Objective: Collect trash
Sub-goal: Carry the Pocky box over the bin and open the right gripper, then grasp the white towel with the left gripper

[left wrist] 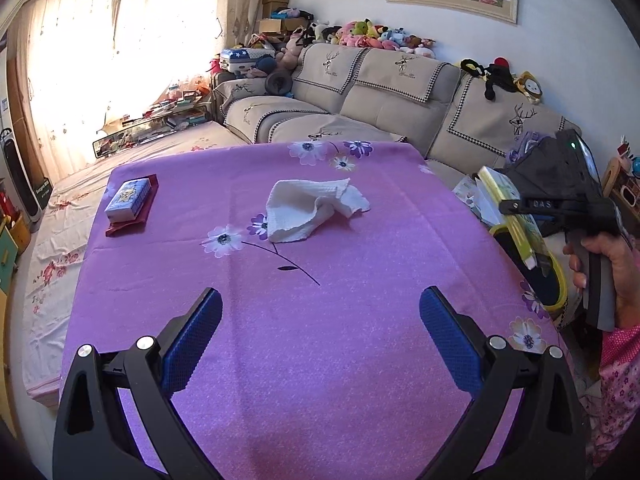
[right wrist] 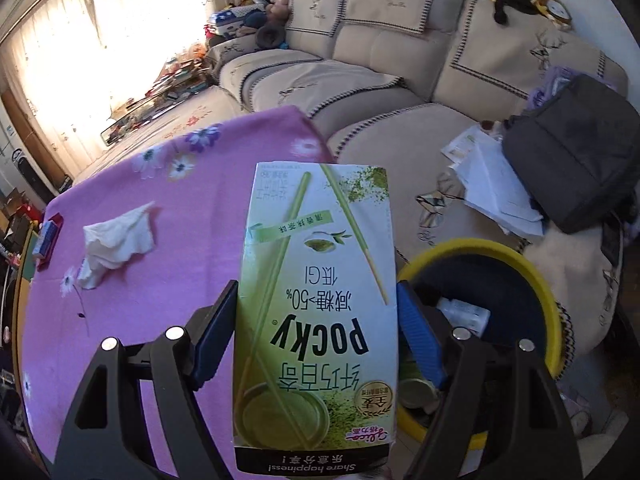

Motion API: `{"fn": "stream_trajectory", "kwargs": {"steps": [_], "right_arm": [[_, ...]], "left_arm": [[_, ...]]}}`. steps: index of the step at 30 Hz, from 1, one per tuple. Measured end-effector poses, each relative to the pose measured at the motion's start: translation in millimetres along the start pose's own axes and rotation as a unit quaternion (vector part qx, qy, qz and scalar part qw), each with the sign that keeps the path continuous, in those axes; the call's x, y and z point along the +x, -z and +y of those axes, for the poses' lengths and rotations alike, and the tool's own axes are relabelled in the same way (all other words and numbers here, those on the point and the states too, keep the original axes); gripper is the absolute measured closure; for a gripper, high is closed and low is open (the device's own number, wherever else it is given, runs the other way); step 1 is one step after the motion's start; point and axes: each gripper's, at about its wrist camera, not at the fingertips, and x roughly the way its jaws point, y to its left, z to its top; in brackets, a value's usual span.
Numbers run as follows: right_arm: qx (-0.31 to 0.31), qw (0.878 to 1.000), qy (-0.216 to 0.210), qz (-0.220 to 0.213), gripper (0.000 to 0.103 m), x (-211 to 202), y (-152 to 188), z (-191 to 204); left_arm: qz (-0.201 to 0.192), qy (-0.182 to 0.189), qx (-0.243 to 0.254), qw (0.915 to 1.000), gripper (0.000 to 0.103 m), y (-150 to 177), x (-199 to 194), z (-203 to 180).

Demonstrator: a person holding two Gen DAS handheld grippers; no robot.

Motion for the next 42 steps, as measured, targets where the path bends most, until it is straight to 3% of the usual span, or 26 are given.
{"fn": "stream_trajectory", "kwargs": {"steps": [5, 8, 11, 14, 26, 33, 42], "right_arm": [[0.045, 0.997, 0.047, 0.045, 0.030, 26, 32, -83], [0.065, 0.994, 0.059, 0.071, 0.030, 45, 41, -113], [0.072, 0.991, 0.065, 0.089, 0.027, 63, 42, -124], [0.081, 0.991, 0.069, 0.076, 0.026, 64, 42, -131], [0.062, 0.997, 0.033, -0.021, 0.020, -3, 60, -103], [0.047, 0.998, -0.007, -0.035, 0.020, -17, 67, -80], [0.043, 0.998, -0.019, -0.039, 0.020, -15, 67, -73]], "left_arm": [[0.006, 0.006, 0.007, 0.9999, 0.006, -4, 7, -17], [0.012, 0.007, 0.018, 0.9997, 0.006, -5, 12, -29], [0.018, 0.012, 0.027, 0.9994, 0.006, -7, 15, -40], [0.025, 0.015, 0.034, 0.9990, 0.006, -9, 19, -48], [0.053, 0.011, 0.030, 0.9981, 0.006, -27, 65, -40], [0.065, -0.021, 0.040, 0.9968, 0.006, -51, 116, -30], [0.077, -0.049, 0.038, 0.9951, 0.006, -85, 185, -29]]}}
